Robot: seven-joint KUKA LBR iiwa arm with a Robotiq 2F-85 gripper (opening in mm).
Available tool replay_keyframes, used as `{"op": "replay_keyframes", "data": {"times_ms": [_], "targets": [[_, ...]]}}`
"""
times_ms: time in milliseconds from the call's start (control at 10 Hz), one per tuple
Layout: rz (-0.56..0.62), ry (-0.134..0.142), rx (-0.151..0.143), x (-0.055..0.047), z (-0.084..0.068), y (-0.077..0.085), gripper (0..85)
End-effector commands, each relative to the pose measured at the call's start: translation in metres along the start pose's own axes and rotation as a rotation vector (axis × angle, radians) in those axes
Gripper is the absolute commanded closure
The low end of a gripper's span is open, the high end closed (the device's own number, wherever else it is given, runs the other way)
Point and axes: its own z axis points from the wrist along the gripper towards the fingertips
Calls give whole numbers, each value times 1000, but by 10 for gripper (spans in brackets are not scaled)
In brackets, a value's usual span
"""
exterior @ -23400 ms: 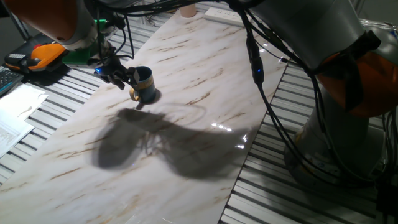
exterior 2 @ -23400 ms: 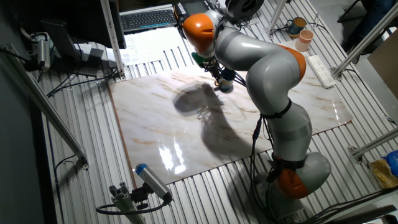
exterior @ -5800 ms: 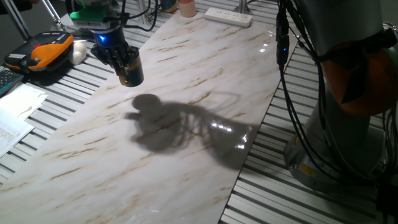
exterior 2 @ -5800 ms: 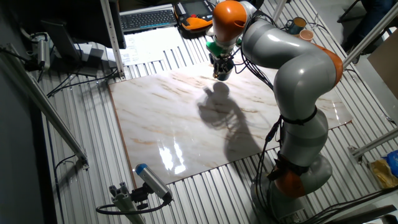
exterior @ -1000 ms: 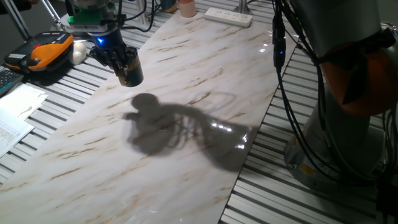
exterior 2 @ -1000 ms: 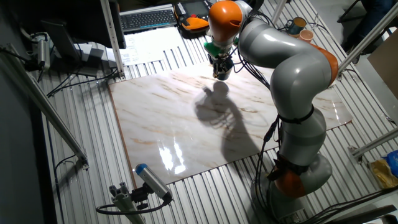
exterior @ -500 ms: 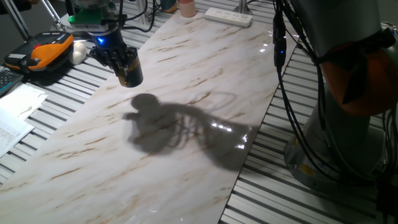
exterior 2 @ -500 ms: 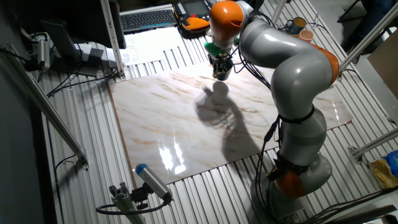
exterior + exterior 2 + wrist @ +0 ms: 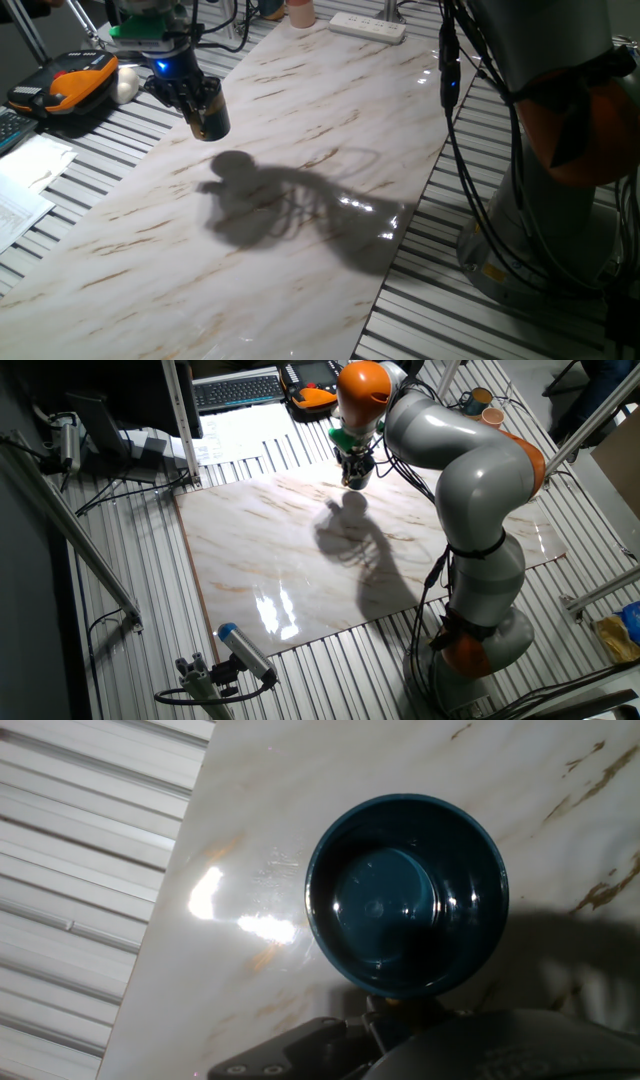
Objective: Pick up the cup
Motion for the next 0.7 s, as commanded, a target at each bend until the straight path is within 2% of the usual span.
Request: {"op": "replay_keyframes", "data": {"times_ms": [0,600], "targets": [[2,-1,2,0,0,0,850],[-3,9,-9,1,0,0,850]]}}
